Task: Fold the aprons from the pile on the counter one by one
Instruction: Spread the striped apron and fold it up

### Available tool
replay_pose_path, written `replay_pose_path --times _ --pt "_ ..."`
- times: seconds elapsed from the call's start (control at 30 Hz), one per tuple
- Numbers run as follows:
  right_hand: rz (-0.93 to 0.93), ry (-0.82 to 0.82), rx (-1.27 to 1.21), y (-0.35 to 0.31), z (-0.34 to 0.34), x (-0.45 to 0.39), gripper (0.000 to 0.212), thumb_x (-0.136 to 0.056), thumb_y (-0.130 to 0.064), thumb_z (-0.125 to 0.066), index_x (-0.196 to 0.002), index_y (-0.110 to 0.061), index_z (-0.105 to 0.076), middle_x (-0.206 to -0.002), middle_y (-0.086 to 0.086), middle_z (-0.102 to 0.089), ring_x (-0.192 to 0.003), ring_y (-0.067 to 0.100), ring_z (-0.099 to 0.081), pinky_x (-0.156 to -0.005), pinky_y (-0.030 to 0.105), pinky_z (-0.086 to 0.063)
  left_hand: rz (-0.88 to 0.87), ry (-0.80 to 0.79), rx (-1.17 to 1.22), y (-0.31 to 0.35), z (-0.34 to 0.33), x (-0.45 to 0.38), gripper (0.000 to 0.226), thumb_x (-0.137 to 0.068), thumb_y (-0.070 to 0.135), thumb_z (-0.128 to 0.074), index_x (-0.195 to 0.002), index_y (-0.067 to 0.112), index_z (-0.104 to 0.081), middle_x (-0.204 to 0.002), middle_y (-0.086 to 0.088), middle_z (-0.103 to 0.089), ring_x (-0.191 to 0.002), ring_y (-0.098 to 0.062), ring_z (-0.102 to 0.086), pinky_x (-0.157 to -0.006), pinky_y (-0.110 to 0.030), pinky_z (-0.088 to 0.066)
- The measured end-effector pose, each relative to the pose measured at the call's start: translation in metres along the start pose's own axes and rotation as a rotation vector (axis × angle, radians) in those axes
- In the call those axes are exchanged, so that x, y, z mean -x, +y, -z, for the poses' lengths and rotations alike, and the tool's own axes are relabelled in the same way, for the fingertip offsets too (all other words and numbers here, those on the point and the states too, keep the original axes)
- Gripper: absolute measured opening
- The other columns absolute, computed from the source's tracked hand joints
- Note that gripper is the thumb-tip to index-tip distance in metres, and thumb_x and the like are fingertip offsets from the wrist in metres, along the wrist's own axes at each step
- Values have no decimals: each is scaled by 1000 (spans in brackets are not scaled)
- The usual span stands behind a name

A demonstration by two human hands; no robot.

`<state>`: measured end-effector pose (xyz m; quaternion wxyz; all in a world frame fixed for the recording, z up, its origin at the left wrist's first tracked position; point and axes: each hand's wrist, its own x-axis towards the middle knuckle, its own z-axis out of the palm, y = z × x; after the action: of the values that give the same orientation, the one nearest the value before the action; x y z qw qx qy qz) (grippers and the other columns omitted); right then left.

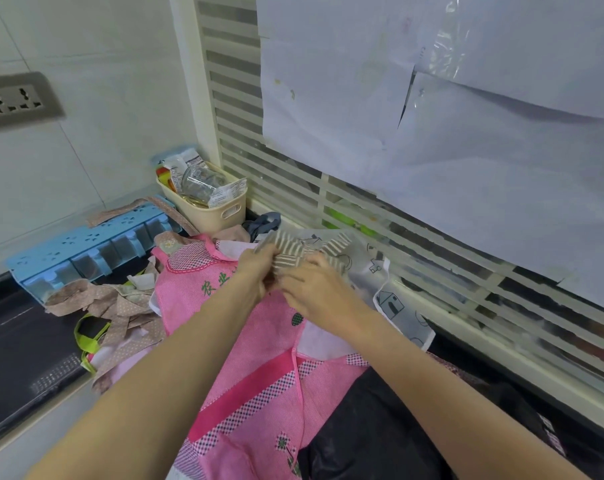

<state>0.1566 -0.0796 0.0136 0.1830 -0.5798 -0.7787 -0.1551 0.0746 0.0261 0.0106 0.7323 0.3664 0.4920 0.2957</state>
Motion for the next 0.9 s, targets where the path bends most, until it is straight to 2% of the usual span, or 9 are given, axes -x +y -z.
replay_pose_path --times 0.07,0.2,0.3,0.33,0.43,0.53,0.6,0.73,0.9 --pt "-113 38 -176 3 11 2 20 -83 -16 -52 -75 -10 -69 -74 0 -70 -63 17 -62 -82 32 -44 -34 -17 0 1 12 0 17 -91 6 -50 -107 6 -46 -73 -9 -55 -60 -19 -56 -38 -26 -51" --pt "-911 305 -556 24 35 -2 20 -93 -20 -56 -97 -4 -67 -92 4 -67 -92 23 -65 -72 21 -46 -85 -141 25 12 35 10 18 -92 8 -52 -105 20 -50 -78 -1 -61 -64 -12 -61 -51 -30 -57" --pt "-1378 226 -1154 41 34 -9 55 -87 -36 -64 -117 10 -57 -111 24 -64 -99 36 -63 -76 34 -51 -70 -266 53 18 40 21 19 -92 6 -52 -103 21 -54 -78 -1 -65 -66 -12 -65 -62 -34 -58" --pt "-1401 204 -1282 42 31 -12 56 -84 -38 -67 -118 6 -58 -111 23 -66 -93 30 -65 -78 35 -52 -62 -300 44 18 39 24 17 -92 6 -51 -104 18 -54 -80 -2 -65 -68 -13 -65 -63 -34 -58" --pt "-1329 198 -1307 41 25 -19 23 -82 -29 -72 -100 -16 -67 -103 8 -72 -91 21 -68 -88 39 -54 -1 -384 18 19 39 29 18 -89 8 -55 -107 10 -52 -85 -7 -66 -75 -18 -66 -65 -36 -60" --pt "-1180 189 -1118 42 30 -26 8 -82 -23 -71 -88 -20 -66 -96 4 -72 -91 23 -68 -90 46 -52 126 -515 -139 24 46 28 61 -57 29 -86 -107 7 -58 -90 -9 -72 -80 -22 -70 -70 -39 -60" --pt "-1076 168 -982 37 35 -32 7 -83 -21 -70 -87 -17 -66 -93 4 -70 -89 24 -67 -86 44 -53 133 -491 -282 23 43 28 81 -43 40 -91 -111 9 -61 -98 -8 -72 -88 -22 -70 -75 -36 -58" --pt "-1067 215 -1062 31 39 -35 6 -81 -19 -72 -83 -20 -66 -86 -2 -69 -83 18 -66 -77 34 -54 -108 -176 -378 17 27 19 55 -70 24 -80 -116 7 -58 -102 -4 -67 -90 -18 -64 -72 -28 -52" --pt "-1466 565 -1014 61 40 -30 18 -85 -13 -66 -101 -7 -62 -91 3 -64 -75 15 -60 -64 25 -47 -468 -54 -652 19 35 11 41 -76 17 -77 -111 4 -61 -109 -7 -65 -101 -24 -62 -92 -41 -50"
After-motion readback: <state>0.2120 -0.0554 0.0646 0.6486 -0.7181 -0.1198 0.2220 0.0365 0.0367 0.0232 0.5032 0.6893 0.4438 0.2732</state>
